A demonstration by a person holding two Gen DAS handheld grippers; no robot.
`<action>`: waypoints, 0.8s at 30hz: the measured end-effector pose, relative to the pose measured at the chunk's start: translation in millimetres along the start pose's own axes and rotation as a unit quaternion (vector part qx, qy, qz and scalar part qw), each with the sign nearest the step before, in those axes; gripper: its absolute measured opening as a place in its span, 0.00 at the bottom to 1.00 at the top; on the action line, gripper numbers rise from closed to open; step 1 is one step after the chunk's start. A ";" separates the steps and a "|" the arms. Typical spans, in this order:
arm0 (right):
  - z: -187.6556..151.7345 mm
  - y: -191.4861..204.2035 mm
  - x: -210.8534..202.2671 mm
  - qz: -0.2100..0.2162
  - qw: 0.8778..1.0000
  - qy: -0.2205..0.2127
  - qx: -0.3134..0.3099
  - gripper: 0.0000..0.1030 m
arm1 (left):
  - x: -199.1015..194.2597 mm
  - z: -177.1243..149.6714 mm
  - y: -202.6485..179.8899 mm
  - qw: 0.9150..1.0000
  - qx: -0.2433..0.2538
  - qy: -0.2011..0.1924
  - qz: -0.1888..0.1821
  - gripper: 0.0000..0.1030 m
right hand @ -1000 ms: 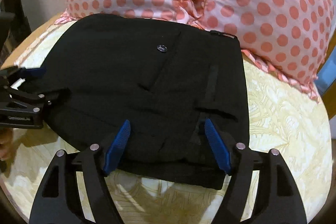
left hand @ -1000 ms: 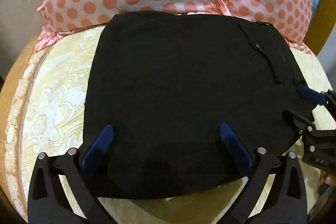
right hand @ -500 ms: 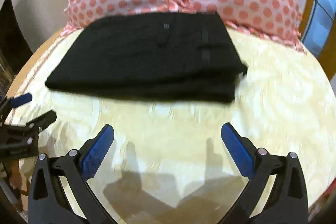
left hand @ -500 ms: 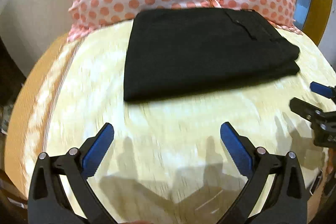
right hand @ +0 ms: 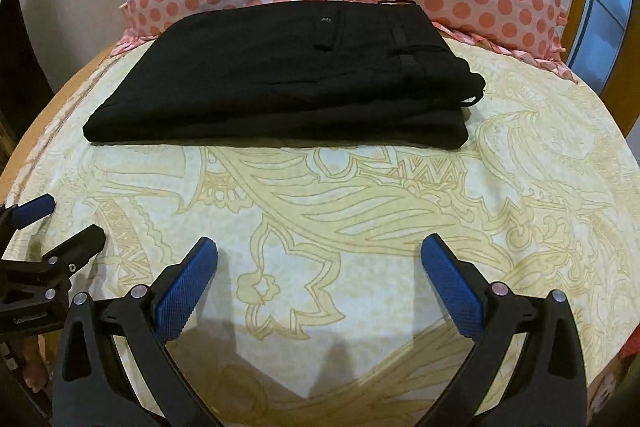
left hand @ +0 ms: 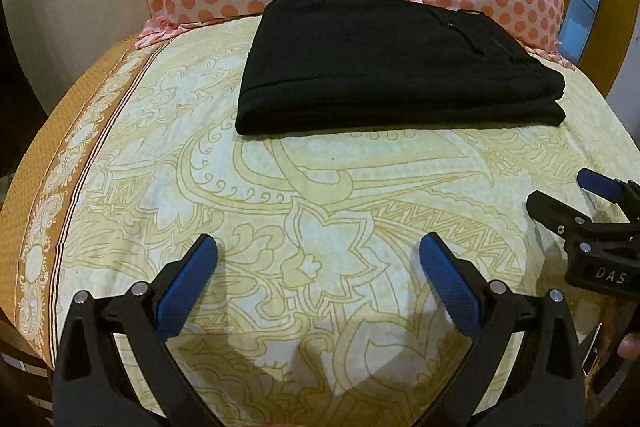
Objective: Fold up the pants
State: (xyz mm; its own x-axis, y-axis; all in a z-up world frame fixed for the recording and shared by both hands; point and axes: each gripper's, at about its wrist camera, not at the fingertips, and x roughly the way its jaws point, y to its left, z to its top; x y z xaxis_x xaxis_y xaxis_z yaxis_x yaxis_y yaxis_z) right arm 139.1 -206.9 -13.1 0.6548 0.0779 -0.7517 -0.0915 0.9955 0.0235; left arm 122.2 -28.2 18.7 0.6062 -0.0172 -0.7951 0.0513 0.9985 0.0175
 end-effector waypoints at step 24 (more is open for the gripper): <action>-25.5 -1.7 -15.0 -0.024 0.999 -0.039 0.017 0.99 | -2.1 -6.5 0.0 0.999 -0.008 -0.030 0.007 0.98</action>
State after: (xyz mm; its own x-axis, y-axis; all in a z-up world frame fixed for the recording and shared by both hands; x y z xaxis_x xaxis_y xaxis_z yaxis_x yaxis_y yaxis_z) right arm 110.3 -211.1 -18.7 0.7138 0.0335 -0.6995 -0.0343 0.9993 0.0129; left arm 115.8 -27.8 16.4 0.6533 -0.0061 -0.7571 0.0306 0.9994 0.0183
